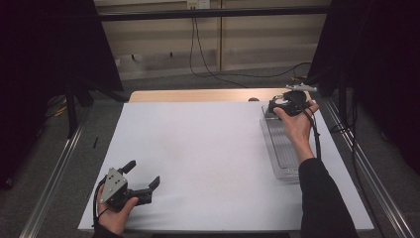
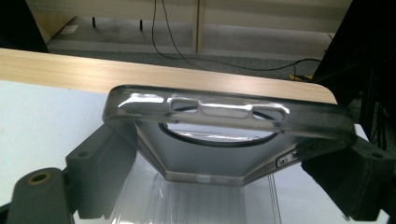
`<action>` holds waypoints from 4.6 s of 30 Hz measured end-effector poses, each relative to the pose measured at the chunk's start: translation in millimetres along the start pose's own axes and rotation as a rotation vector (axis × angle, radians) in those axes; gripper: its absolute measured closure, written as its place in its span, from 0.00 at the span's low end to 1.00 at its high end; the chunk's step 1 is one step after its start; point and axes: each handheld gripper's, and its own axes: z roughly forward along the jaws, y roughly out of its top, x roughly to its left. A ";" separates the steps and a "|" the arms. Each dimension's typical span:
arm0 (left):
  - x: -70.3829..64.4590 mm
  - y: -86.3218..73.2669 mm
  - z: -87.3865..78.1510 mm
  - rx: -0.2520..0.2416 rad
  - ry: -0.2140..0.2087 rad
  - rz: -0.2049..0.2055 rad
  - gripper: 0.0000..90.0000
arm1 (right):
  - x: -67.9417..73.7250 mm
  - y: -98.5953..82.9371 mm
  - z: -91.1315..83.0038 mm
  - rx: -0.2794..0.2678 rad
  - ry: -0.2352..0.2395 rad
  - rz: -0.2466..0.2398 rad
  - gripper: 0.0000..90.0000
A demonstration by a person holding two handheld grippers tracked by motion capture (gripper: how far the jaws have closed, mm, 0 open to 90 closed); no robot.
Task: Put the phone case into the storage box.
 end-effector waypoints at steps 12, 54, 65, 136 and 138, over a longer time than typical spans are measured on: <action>0.7 -0.3 -0.2 0.002 0.009 -0.002 0.03 | 2.3 5.6 8.1 -0.013 -0.009 -0.016 0.13; 0.7 -0.6 -0.4 0.007 0.010 0.004 0.03 | 0.5 9.9 25.0 -0.072 -0.013 -0.009 0.13; 0.7 -0.8 -0.1 0.010 0.012 0.004 0.03 | -2.7 9.6 26.0 -0.078 0.010 -0.024 0.13; 2.4 -0.4 6.8 0.015 0.008 -0.004 0.03 | -26.1 29.0 -3.4 -0.258 0.120 0.012 0.00; 1.9 -0.6 6.0 0.014 0.011 -0.007 0.03 | -25.1 28.5 -4.8 -0.257 0.126 0.010 0.00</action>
